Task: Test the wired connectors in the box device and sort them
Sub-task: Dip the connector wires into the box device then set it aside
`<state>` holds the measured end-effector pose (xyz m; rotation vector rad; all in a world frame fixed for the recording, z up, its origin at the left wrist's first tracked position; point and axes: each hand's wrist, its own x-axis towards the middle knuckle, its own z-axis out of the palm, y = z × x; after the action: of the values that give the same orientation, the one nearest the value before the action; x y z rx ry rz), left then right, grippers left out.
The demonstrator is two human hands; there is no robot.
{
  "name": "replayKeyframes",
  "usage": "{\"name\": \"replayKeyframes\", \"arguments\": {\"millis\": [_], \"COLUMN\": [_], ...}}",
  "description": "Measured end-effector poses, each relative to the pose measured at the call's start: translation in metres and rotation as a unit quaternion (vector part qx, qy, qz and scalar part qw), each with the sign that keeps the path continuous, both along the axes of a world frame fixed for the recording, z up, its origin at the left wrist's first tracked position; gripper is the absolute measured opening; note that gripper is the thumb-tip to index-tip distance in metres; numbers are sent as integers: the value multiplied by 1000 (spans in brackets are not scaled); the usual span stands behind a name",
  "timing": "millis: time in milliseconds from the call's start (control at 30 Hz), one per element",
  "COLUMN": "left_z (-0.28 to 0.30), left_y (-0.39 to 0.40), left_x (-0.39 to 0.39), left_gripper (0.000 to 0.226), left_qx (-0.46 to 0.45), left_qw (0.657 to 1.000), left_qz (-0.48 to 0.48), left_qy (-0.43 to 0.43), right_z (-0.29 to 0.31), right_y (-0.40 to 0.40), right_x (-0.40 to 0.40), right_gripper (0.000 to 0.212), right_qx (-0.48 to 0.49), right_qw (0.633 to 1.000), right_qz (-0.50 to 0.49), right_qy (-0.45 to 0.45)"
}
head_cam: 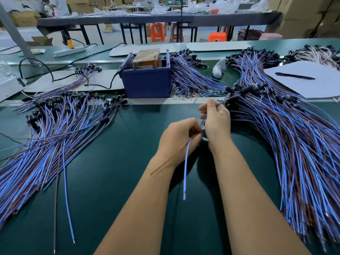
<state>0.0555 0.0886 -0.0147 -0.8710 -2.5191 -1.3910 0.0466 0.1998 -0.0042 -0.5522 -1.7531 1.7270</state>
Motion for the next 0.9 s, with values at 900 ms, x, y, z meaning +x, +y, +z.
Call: {"name": "replayKeyframes", "arguments": {"millis": [900], "left_z": [1], "left_y": [30], "left_x": [27], "left_gripper": [25], "left_qx": [-73], "left_qw": [991], "left_qz": [-104], "left_qy": [-29], "right_z": [54], "right_y": [118], "right_x": [48], "right_gripper": [31], "right_qx": [534], "right_qw": [758], "right_qz": [-185], "right_qy": [-326]}}
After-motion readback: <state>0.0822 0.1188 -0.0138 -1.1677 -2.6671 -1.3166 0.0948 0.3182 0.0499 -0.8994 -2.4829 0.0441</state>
